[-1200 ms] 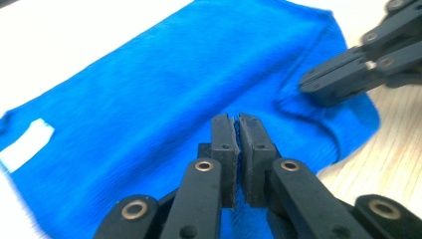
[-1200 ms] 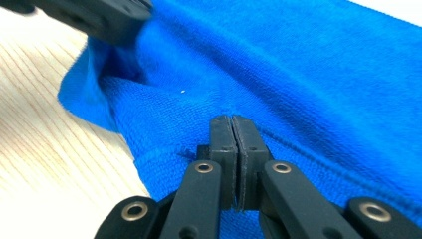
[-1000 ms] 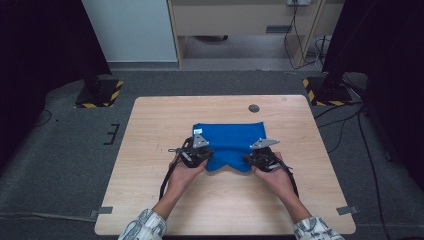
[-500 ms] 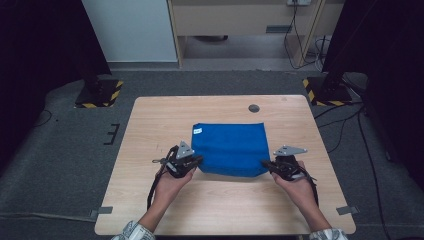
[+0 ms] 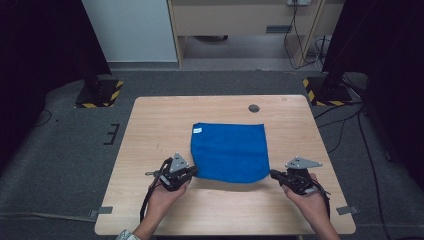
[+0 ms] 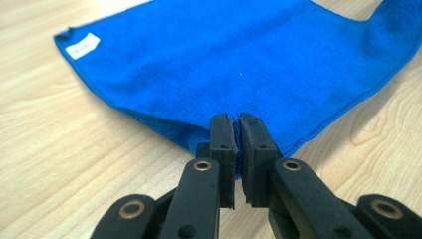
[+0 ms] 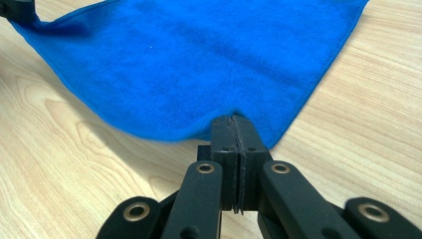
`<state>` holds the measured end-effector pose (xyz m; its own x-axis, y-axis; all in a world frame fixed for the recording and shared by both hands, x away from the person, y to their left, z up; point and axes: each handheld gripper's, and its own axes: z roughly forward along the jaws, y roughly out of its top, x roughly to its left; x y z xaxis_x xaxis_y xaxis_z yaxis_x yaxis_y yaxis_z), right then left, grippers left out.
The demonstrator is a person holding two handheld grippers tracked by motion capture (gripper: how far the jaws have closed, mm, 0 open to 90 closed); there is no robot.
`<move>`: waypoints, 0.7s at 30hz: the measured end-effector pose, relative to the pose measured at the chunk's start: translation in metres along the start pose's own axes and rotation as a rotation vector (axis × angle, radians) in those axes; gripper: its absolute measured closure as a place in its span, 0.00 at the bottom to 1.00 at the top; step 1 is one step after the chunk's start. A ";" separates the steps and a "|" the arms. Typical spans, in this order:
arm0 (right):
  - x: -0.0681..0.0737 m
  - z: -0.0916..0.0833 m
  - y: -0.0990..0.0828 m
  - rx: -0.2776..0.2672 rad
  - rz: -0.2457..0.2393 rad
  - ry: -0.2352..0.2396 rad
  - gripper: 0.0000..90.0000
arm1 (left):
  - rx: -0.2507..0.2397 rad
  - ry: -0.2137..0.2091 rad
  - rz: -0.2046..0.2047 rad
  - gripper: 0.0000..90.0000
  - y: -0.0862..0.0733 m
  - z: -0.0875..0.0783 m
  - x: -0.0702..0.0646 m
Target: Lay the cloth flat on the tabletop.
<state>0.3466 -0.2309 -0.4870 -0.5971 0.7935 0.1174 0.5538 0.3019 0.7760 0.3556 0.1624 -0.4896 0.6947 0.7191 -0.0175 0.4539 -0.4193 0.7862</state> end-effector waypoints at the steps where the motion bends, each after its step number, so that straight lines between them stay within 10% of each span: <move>1: 0.001 0.001 0.000 0.003 -0.003 -0.005 0.99 | 0.005 -0.002 0.000 0.94 0.000 0.001 0.000; 21: 0.016 0.033 -0.010 0.164 -0.107 -0.031 0.86 | 0.051 0.028 0.006 0.86 -0.014 -0.002 0.000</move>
<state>0.3507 -0.2043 -0.5133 -0.6412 0.7671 0.0185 0.5764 0.4656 0.6715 0.3478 0.1690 -0.4998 0.6821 0.7313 0.0054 0.4778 -0.4512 0.7538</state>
